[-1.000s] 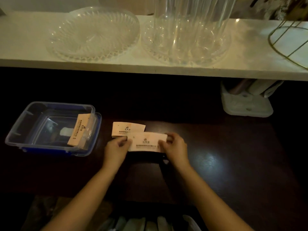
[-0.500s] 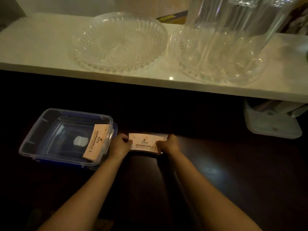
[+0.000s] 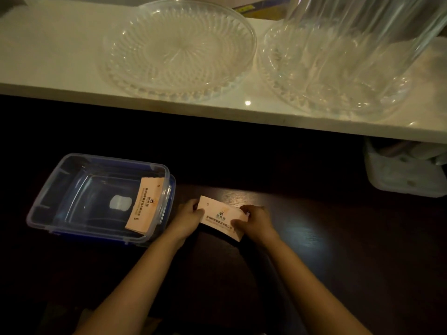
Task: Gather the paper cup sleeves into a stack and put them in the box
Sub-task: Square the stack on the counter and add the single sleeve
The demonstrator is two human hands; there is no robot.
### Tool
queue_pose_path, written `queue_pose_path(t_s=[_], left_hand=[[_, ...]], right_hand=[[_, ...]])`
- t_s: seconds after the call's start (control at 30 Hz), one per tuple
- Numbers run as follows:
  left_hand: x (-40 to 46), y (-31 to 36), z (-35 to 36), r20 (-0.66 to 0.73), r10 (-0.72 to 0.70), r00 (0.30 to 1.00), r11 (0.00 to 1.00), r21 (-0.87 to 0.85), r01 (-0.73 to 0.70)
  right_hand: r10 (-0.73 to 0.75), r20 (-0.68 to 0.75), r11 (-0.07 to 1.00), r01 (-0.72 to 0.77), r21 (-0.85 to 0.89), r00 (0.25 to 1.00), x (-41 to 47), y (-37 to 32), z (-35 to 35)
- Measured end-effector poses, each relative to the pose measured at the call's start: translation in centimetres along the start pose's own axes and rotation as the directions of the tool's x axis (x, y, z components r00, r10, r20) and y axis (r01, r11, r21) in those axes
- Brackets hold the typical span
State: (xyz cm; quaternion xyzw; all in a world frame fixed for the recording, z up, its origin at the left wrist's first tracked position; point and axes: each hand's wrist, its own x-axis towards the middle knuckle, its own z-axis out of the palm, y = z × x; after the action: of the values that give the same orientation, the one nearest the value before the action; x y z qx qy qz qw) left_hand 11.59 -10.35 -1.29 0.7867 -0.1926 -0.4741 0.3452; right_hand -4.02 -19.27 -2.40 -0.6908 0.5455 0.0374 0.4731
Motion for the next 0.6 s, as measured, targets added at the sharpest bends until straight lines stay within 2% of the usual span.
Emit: queue_pose_path(t_s=[0.07, 0.13, 0.23, 0.33, 0.4, 0.5, 0.6], left_hand=[[-0.7, -0.6, 0.3, -0.009, 0.039, 0.999, 0.996, -0.075, -0.040], [-1.8, -1.0, 1.0, -0.079, 0.104, 0.991, 0.972, -0.201, -0.118], [-3.5, -1.7, 2.5, -0.249, 0.180, 0.952, 0.919, -0.304, -0.253], [-3.8, -2.2, 4.2, -0.310, 0.207, 0.928, 0.872, -0.373, -0.318], [-3.8, -2.6, 5.3, -0.344, 0.184, 0.921, 0.860, -0.398, -0.321], [-3.7, -3.2, 6.1, -0.363, 0.182, 0.914, 0.870, -0.375, -0.321], [-3.6, -3.4, 6.3, -0.370, 0.207, 0.906, 0.847, -0.396, -0.355]], right_hand=[[-0.069, -0.024, 0.998, 0.069, -0.011, 0.997, -1.1, 0.5, 0.0], [-0.200, -0.067, 0.978, 0.203, 0.044, 0.978, -2.6, 1.0, 0.5], [-0.446, -0.184, 0.891, 0.454, 0.000, 0.876, -4.8, 2.1, 1.4], [-0.569, -0.240, 0.822, 0.557, -0.119, 0.787, -5.6, 3.3, 1.6], [-0.556, -0.284, 0.827, 0.554, -0.094, 0.781, -5.7, 4.0, 1.9], [-0.411, -0.350, 0.885, 0.461, 0.069, 0.842, -5.9, 4.1, 3.0], [-0.351, -0.362, 0.896, 0.422, 0.138, 0.864, -6.2, 3.8, 4.4]])
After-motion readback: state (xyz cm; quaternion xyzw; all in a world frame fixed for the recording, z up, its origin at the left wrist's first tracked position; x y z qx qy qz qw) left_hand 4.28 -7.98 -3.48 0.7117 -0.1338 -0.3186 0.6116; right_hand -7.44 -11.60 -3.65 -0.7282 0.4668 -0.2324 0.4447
